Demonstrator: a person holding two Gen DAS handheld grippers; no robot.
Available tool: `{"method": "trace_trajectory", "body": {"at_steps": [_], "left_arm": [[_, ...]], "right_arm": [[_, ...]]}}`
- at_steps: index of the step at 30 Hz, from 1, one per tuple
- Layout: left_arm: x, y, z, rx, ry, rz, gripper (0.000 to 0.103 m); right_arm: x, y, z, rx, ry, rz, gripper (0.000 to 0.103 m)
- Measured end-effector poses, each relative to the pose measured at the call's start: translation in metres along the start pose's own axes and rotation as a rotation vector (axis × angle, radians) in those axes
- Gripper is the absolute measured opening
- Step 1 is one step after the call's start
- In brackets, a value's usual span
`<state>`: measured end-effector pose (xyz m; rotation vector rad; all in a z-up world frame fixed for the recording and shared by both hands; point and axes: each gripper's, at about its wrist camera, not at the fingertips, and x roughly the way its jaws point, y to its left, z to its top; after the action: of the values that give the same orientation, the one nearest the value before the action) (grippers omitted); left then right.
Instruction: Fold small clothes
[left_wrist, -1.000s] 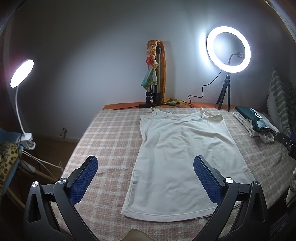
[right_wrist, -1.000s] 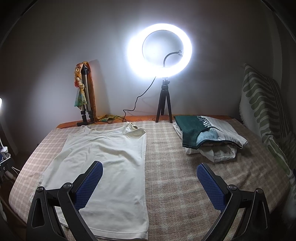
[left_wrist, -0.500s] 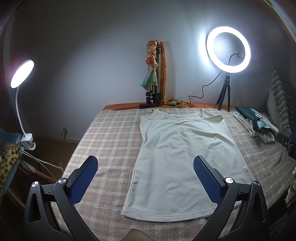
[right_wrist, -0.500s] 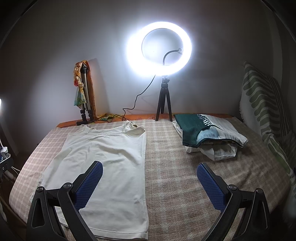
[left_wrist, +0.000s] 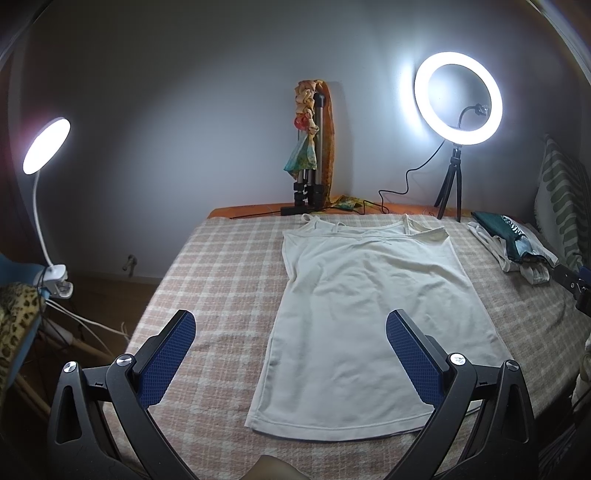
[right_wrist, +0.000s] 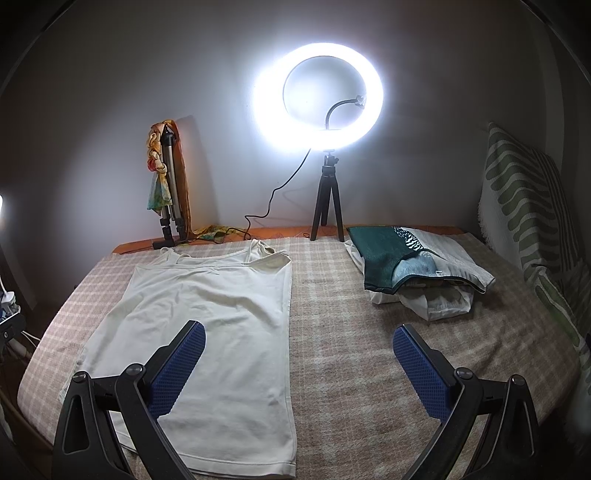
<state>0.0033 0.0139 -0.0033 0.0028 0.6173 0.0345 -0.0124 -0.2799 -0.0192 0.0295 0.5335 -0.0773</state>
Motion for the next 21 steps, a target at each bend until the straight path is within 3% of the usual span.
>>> {"method": "trace_trajectory", "body": {"at_steps": [21], "left_arm": [[0.001,0.022,-0.008,-0.019,0.029,0.010,0.103]], "right_arm": [[0.011,0.017,-0.001,-0.016,0.016,0.027,0.103]]}}
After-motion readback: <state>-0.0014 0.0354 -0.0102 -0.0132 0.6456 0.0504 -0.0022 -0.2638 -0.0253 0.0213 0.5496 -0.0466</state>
